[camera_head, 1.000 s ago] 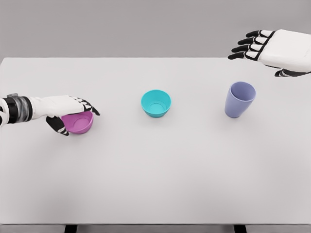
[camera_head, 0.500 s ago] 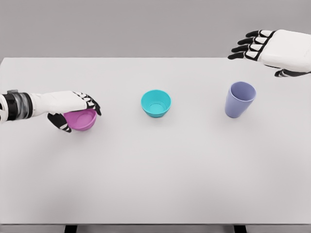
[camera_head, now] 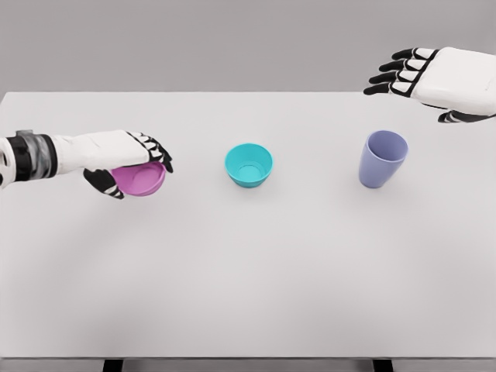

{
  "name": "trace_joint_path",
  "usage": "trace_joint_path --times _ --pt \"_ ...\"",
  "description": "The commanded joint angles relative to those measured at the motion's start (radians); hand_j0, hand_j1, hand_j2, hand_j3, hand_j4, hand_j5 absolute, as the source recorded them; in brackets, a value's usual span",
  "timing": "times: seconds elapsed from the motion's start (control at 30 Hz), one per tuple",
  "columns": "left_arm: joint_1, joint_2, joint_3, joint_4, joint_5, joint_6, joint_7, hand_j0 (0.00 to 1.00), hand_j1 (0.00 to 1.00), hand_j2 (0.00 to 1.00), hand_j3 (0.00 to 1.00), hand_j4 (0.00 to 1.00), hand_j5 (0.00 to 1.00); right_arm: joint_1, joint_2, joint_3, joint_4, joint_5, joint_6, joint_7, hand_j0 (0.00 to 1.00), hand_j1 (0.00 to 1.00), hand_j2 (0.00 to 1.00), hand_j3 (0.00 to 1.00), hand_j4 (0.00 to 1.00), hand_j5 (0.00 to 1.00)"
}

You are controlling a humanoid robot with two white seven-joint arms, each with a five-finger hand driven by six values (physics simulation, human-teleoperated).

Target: Stacking bowl and cup with both arms

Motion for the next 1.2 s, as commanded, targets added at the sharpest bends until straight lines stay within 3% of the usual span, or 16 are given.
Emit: trace_joint_path --times 0.0,0.7,1.17 --pt "-0.005 -0.003 0.001 -0.010 0.004 0.001 0.001 0.72 0.72 0.72 0.72 0.72 0.72 0.000 -0.001 0.000 0.000 -0.003 0.003 -0.001 1.00 1.00 1.00 1.00 1.00 1.00" --pt "-0.072 -0.157 -0.011 -0.005 -0.002 0.003 0.001 0.72 0.72 0.72 0.72 0.72 0.72 0.000 -0.001 0.000 0.000 -0.003 0.003 -0.001 1.00 1.00 1.00 1.00 1.00 1.00" --pt "-0.098 -0.262 -0.011 0.029 -0.050 0.004 0.001 0.72 0.72 0.72 0.72 0.72 0.72 0.000 -0.001 0.000 0.000 -0.005 0.003 -0.001 1.00 1.00 1.00 1.00 1.00 1.00"
